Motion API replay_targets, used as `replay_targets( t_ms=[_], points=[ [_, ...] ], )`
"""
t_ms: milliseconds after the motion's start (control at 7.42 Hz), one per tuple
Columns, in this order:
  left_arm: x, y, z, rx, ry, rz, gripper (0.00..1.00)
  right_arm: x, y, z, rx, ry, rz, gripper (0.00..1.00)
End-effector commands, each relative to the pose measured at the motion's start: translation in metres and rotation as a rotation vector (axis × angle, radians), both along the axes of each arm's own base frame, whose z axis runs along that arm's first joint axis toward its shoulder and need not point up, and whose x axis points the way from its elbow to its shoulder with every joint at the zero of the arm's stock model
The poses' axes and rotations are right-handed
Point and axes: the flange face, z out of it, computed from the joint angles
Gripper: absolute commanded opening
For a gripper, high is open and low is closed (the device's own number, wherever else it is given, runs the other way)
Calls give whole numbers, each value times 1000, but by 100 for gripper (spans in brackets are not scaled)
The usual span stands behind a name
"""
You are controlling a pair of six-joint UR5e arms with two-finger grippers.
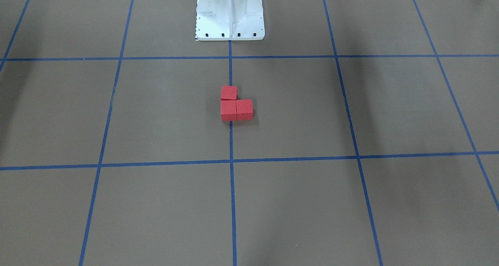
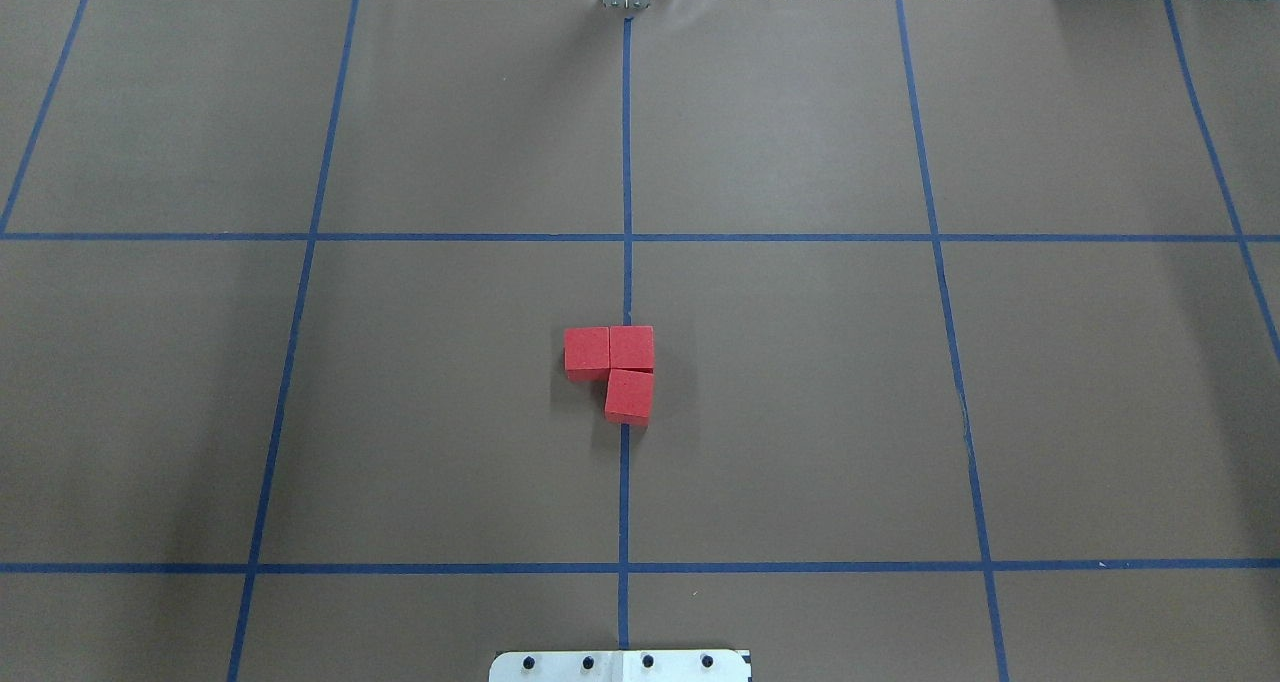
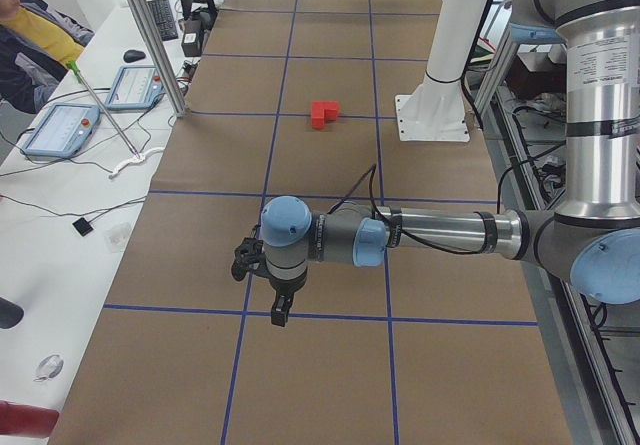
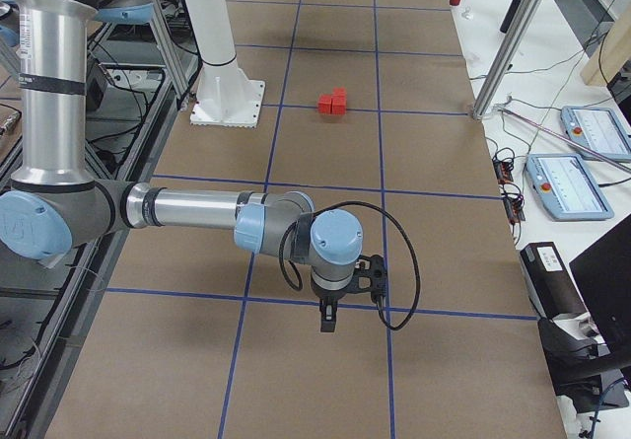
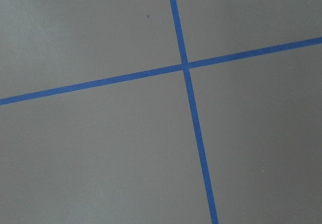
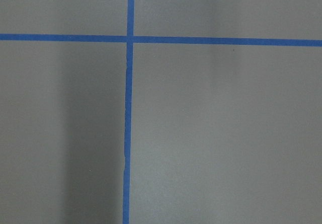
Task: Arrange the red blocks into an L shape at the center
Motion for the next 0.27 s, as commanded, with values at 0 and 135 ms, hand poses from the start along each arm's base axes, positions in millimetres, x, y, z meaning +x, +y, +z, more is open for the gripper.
replay_targets(
  t_ms=[0,135],
  points=[
    [0,0,0,0,0,0,100,0,0,0,0,0,0,100],
    [0,0,1,-2,0,0,100,0,0,0,0,0,0,100]
  ],
)
